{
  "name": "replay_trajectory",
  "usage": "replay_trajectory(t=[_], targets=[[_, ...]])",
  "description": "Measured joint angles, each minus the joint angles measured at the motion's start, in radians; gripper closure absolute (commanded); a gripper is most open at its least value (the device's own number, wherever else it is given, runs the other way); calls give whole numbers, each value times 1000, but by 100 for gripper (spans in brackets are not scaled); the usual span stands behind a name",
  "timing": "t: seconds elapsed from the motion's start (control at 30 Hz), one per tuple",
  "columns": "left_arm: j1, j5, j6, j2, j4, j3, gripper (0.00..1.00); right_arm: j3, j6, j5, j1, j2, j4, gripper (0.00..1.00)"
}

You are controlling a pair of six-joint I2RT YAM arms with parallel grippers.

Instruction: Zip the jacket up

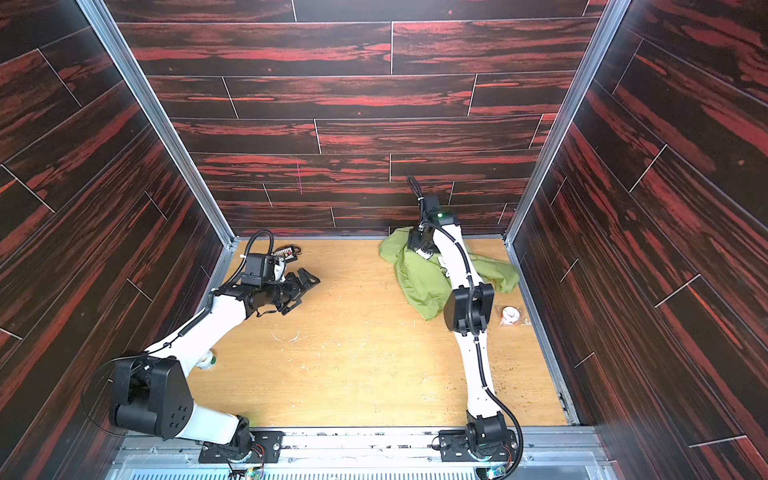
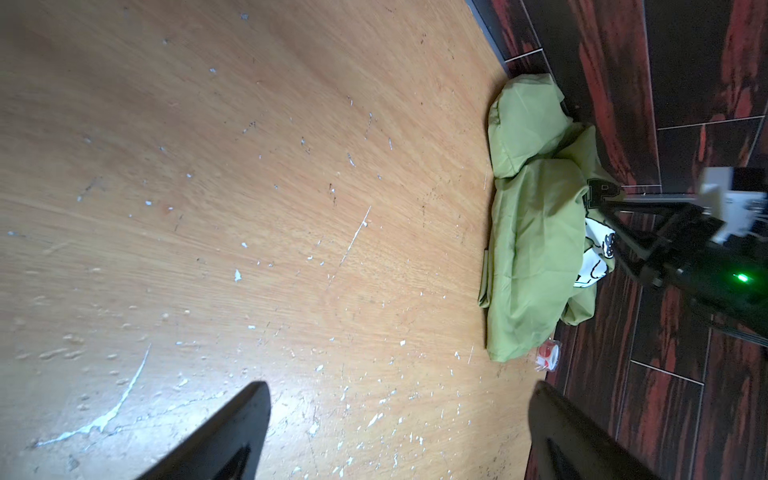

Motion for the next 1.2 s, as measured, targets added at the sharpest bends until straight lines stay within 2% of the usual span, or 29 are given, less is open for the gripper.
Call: replay_trajectory(t=[0.03,0.07,0.13,0.17,0.4,0.83,1.03,1.2], targets=[[0,1,3,-1,-3,0,0,-5,5,-3,-2,4,1,76],[0,2,5,-1,-5,0,0,-8,10,-11,-3,5,3,84],[0,4,8,-1,-8,0,1,-6,19,-36,-5,4,10,96],[0,4,8,-1,-9,0,1,-6,26,-50,-5,3,18,100],[25,16,4,11,-8,9,1,-9,46,-259,15,-23,75,100],[101,12,-23,29,19,21,1,-19,126,-739,203,-341,126,100],[138,3,-22,18,11,26,1,-93,203,-855,167,-463,186,100],[144,0,-3,-27,-15,39,2,-355,248,-827,34,-595,201,100]])
